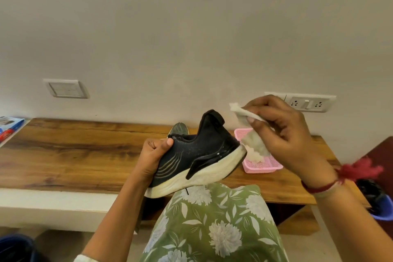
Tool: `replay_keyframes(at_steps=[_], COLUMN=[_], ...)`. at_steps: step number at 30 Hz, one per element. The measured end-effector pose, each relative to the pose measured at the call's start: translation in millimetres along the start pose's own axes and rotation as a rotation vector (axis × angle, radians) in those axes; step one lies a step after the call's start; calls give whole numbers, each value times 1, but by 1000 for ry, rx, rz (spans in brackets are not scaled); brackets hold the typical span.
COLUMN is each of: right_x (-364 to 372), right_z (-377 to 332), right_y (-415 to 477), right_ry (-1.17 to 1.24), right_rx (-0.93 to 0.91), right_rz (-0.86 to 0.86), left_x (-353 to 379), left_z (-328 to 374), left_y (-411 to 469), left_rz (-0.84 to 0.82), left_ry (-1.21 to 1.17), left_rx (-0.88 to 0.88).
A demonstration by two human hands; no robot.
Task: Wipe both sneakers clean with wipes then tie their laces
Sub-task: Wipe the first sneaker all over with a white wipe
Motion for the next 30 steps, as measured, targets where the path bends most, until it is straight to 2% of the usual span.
replay_keyframes(at_steps=[2,7,9,12,14,21,23,27,28,30], right_x=[14,20,9,-1,7,40,45,62,62,51], right_z=[-4,-1,4,15,18,8,3,3,4,6], right_y=[-4,-16,-15,-10,-11,-37,-42,-47,-47,-41], right_ry=[-93,-189,-176,-97,-140,-372,-490,-630,-601,-424], right_rx=[-35,-31,18,124,161,71,0,-183,-170,-46], right_rz=[11,-224,-263,-84,-60,128,73,-227,-221,-34], left_x=[3,3,5,17,23,33,37,43,44,48], left_z=[3,5,8,17,22,33,34,32,33,35], left_y=[1,-3,-4,-3,-2,-3,-2,2,2,2], left_rz=[-7,42,39,63,139,201,217,268,267,267], left_ry=[22,53,109,168,163,216,224,202,199,208], left_rx=[12,20,12,-6,-15,-81,-96,-144,-149,-160])
Point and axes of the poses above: each hand's wrist, its own y-axis towards the middle knuckle, its own x-axis out of the palm, z = x × y, the point moved 1 cm from there along y, towards the middle knuckle, and after that the axes turned 12 degrees about -z, right-handed, at the moved point
